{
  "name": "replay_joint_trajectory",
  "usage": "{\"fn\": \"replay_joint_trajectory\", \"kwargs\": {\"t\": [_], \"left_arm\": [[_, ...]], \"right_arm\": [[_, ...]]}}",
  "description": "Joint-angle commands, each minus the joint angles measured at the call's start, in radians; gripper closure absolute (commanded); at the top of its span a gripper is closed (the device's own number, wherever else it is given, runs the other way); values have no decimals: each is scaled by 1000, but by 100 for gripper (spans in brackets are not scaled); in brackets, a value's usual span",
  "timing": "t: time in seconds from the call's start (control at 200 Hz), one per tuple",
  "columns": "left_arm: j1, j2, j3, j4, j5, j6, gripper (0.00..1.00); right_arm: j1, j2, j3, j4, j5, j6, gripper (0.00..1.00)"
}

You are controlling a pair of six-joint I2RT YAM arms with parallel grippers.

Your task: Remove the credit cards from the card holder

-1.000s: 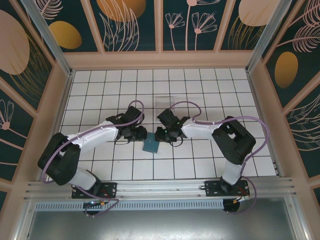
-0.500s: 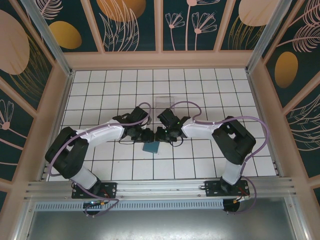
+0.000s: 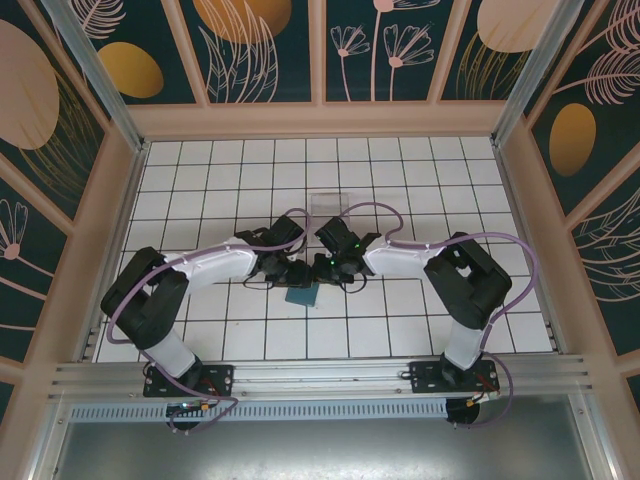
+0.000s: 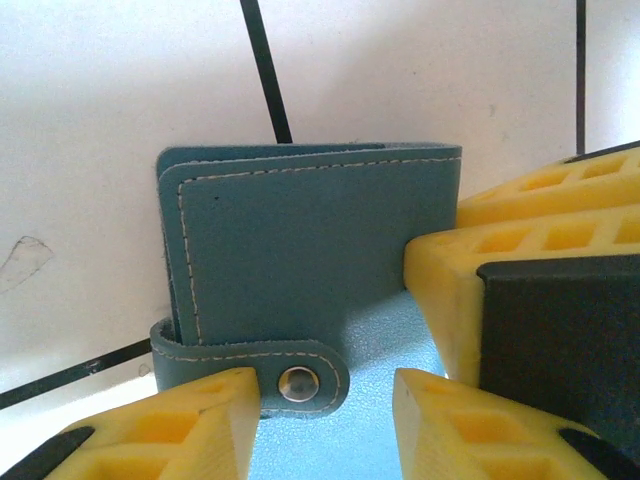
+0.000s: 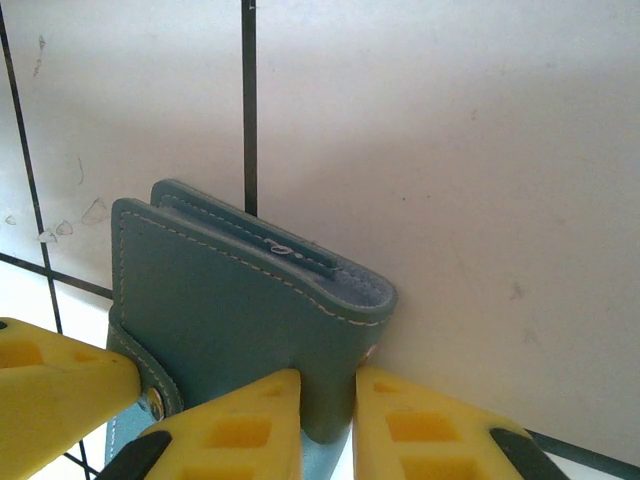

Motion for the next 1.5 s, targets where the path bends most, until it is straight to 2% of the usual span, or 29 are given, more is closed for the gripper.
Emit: {"fn": "replay_joint_trajectory", "kwargs": {"t": [0.0, 0.275, 0.4, 0.626, 0.946, 1.086, 1.406, 1.496], "left_arm": [[-21, 48, 19, -39, -94, 15, 62], [-40, 93, 20, -71, -172, 7, 74], [-40, 72, 22, -71, -179, 7, 82], [-40, 10, 57, -77, -202, 9, 90], [-39, -68, 73, -111, -273, -12, 94], [-38, -91, 65, -92, -233, -18, 94], [-39, -191, 32, 51, -100, -96, 97], [-38, -215, -18, 82, -97, -131, 99]], "right_arm": [[-4, 32, -28, -54, 37, -8, 84], [-4, 24, -24, -64, 42, -10, 85], [-4, 24, -23, -68, 45, -11, 87], [-4, 28, -24, -72, 53, -14, 89], [-16, 16, -22, -111, 83, -45, 90], [-32, -11, -23, -154, 114, -66, 90], [-41, -107, -30, -164, 91, -37, 67], [-36, -130, -25, -174, 96, -19, 59]]}}
